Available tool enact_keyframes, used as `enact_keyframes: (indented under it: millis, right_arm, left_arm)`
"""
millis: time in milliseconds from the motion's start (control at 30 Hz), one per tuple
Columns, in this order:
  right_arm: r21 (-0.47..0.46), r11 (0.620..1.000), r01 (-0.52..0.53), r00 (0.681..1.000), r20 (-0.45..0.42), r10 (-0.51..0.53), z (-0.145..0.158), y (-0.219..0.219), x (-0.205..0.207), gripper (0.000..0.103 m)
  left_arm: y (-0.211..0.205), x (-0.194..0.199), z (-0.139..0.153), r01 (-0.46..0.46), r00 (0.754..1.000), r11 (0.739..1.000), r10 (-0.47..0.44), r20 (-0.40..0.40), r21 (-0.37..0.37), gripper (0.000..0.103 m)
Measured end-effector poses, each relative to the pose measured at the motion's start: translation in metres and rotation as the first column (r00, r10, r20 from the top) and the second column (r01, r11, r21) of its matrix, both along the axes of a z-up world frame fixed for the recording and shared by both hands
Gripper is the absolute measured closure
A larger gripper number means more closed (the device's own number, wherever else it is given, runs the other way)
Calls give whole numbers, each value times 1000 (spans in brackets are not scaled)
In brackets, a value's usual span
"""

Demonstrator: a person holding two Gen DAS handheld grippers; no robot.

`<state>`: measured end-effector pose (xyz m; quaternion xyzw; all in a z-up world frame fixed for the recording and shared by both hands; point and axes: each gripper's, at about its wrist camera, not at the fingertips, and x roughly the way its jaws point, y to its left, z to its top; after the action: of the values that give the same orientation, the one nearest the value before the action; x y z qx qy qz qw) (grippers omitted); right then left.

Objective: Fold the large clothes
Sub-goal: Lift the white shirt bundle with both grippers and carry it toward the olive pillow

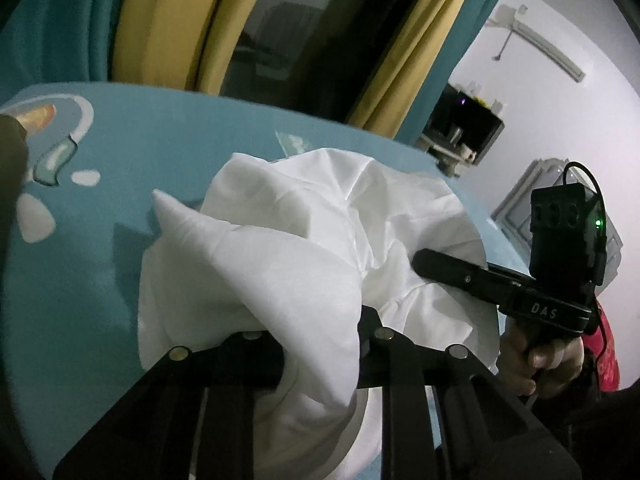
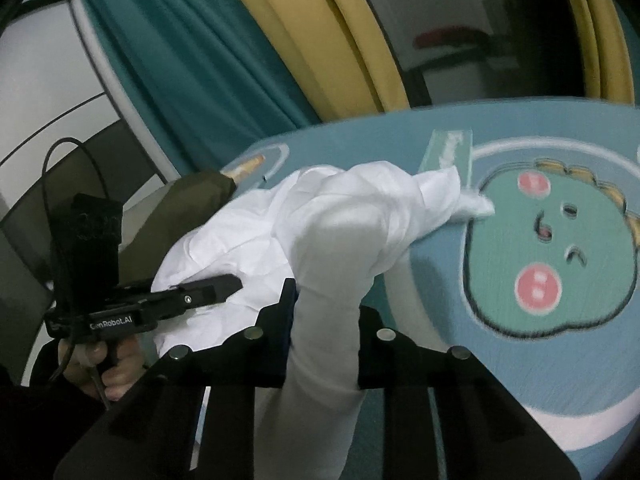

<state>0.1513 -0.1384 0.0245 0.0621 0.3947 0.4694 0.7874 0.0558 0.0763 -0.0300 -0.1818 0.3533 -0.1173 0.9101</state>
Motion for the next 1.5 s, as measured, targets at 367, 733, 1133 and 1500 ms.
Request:
enact_keyframes:
  millis: [367, 733, 1133, 1500]
  right_arm:
    - [45, 998, -53, 991, 122, 47, 51, 35, -2, 82]
    - [98, 988, -116, 976, 195, 96, 68, 93, -9, 82]
    - [-11, 993, -115, 987, 113, 116, 4, 170, 11, 82]
    - [-131, 991, -29, 998, -63, 21, -54, 172, 45, 58]
  left_arm:
    - [24, -28, 48, -62, 990, 998, 58, 127, 31, 81]
    - [73, -43, 79, -135, 978, 984, 114, 172, 117, 81]
    - [133, -8, 32, -179, 983, 964, 181, 4, 195, 81]
    - [158, 11, -11, -177, 974, 979, 190, -123, 105, 64]
